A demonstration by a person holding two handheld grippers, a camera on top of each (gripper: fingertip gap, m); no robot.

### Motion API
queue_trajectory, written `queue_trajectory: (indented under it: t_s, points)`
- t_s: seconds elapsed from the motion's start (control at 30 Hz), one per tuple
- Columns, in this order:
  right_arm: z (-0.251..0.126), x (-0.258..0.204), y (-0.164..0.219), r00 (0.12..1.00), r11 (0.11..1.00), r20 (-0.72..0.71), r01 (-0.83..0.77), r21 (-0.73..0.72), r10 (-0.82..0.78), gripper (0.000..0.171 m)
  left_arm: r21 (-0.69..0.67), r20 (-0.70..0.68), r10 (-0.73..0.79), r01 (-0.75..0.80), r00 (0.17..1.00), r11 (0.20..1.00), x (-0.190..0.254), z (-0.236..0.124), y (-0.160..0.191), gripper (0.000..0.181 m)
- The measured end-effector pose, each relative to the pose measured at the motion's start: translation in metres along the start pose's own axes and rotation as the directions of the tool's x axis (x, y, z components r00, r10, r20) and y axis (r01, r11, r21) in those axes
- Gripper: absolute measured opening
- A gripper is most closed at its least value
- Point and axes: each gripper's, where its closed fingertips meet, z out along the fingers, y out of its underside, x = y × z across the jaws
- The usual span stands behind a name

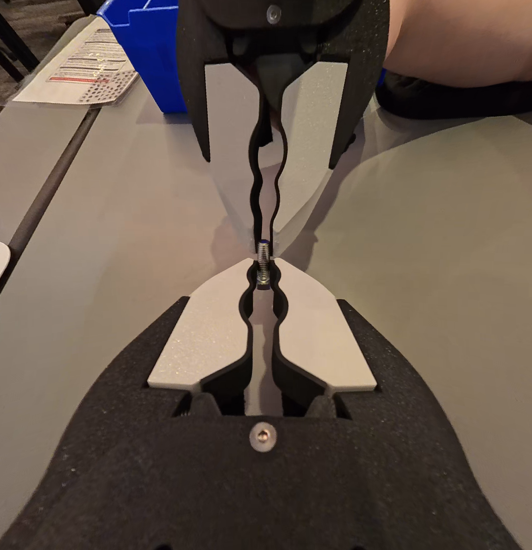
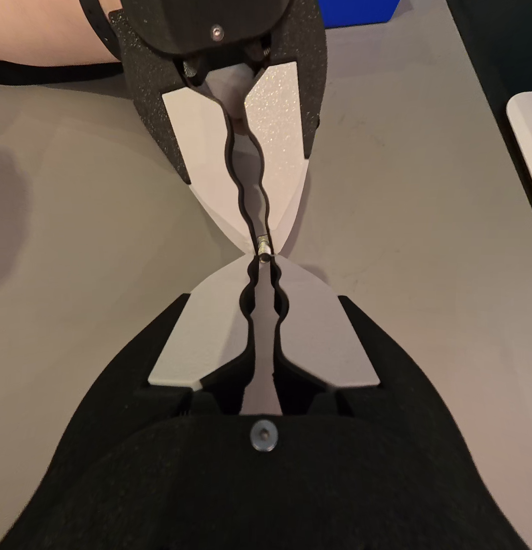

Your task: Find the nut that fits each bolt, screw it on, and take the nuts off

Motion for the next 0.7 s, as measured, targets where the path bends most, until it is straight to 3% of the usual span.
queue_trajectory:
  t_s: [0.17, 0.3, 0.4, 0.5, 0.7]
  points:
    - [0.005, 0.013, 0.02, 0.997, 0.992, -0.076, -0.019, -0.122, 0.01, 0.007, -0.094, 0.074, -0.051, 0.058, 0.996, 0.994, -0.021, -0.019, 0.008, 0.026]
    - [0.011, 0.018, 0.035, 0.993, 0.976, -0.121, -0.034, -0.215, 0.008, 0.007, -0.031, 0.131, -0.123, 0.128, 0.984, 0.991, -0.038, -0.057, -0.012, 0.018]
    - [0.012, 0.021, 0.045, 0.987, 0.953, -0.162, -0.03, -0.302, -0.02, 0.007, -0.078, 0.209, -0.162, 0.181, 0.964, 0.98, -0.049, -0.082, -0.013, 0.017]
    - [0.013, 0.02, 0.048, 0.985, 0.936, -0.172, -0.076, -0.342, 0.017, 0.007, -0.133, 0.227, -0.198, 0.232, 0.954, 0.964, -0.049, -0.097, -0.007, 0.011]
    - [0.013, 0.025, 0.054, 0.981, 0.916, -0.194, -0.092, -0.392, 0.015, 0.007, -0.091, 0.248, -0.28, 0.31, 0.927, 0.946, -0.058, -0.119, -0.009, 0.007]
